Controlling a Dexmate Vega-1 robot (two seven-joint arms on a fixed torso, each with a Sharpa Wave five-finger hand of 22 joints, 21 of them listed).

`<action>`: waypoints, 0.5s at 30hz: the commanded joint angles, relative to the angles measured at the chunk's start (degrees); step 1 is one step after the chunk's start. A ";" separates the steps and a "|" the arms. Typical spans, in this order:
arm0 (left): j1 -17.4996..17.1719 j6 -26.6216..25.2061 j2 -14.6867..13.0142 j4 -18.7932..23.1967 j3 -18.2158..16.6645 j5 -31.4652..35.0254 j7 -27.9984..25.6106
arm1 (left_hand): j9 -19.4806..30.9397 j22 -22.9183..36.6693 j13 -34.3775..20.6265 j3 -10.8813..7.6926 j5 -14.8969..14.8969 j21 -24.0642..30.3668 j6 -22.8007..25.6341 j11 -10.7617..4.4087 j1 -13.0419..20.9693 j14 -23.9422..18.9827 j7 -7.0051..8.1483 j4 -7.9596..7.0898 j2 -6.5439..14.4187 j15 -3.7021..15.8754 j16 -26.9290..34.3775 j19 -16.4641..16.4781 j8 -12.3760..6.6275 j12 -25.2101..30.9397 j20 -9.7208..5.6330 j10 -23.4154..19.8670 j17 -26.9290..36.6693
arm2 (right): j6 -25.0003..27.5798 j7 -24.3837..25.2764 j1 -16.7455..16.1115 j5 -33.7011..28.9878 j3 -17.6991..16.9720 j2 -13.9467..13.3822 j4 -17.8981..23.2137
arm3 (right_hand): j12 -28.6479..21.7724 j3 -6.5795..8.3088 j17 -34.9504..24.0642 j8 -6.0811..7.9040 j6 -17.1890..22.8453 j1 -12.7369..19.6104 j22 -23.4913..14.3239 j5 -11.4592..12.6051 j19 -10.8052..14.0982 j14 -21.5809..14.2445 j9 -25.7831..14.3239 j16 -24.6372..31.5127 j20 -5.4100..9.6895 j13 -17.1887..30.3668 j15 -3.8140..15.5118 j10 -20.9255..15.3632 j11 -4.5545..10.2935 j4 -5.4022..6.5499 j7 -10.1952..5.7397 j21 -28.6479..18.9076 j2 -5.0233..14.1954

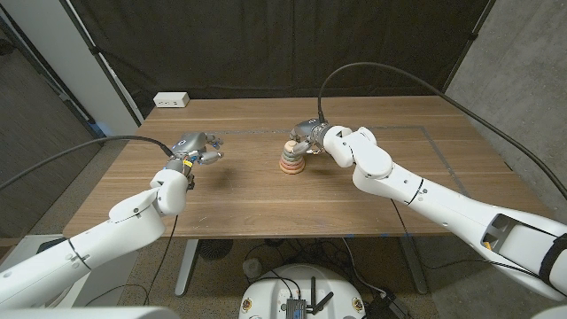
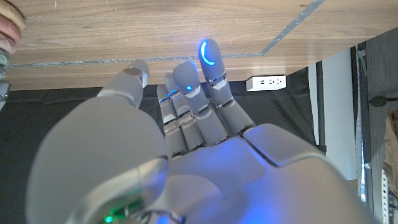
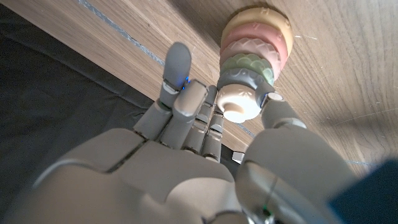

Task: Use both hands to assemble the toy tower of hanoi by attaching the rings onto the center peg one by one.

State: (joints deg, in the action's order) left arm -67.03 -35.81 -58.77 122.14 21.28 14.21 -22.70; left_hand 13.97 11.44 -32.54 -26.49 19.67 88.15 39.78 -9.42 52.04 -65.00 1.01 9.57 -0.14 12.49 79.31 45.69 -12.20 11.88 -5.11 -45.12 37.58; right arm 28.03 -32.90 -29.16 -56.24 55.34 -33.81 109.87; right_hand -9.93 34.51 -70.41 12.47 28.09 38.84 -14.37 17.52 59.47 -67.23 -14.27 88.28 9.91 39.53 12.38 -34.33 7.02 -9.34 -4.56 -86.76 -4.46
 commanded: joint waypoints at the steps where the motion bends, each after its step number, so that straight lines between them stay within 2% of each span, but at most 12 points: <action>1: -0.50 -0.23 0.00 0.32 -0.30 -0.09 -0.31 | 0.26 0.26 -0.29 -0.58 -0.11 0.38 0.25 -0.22 -0.32 -0.38 -0.04 0.09 0.12 0.09 -0.07 0.32 0.18 0.15 -6.91 -0.40 0.17 | 0.28 -1.18 -0.91 -2.35 -0.73 0.06 0.97 | -0.01 -0.13 -0.10 -0.16 -0.65 -0.38 0.12 -0.23 -0.38 0.57 -0.32 -0.20 2.62 -0.02 0.03 0.84 -0.23 0.04 0.32 0.28 -0.67; 15: -0.90 -0.31 -0.03 0.79 -0.56 0.08 -0.70 | 0.31 0.22 -0.14 -0.71 -0.10 0.38 0.15 -0.25 -0.37 -0.30 0.05 0.09 0.07 0.08 -0.13 0.34 0.23 0.01 -6.91 -0.43 0.14 | 2.11 1.12 -4.58 -2.51 -4.41 -1.30 4.86 | -0.54 0.03 -0.06 -0.06 -1.12 -0.47 0.15 -0.64 -0.86 1.54 -0.53 -0.53 2.62 -0.65 0.04 1.21 -0.37 0.08 0.47 0.45 -0.97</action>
State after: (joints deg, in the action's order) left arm -67.67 -35.92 -58.77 122.45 20.86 14.13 -23.21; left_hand 13.97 11.51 -32.53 -26.81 19.67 88.15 39.82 -9.41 52.04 -65.00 1.05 9.57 -0.14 12.49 79.31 45.68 -12.19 11.88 -5.11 -45.13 37.68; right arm 28.77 -33.39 -31.22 -58.43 53.45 -34.15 112.00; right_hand -10.19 34.51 -70.28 12.47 27.20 38.32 -14.09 17.13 58.86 -65.61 -14.55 87.83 9.72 38.80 12.40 -33.35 6.45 -9.34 -4.08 -86.35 -4.97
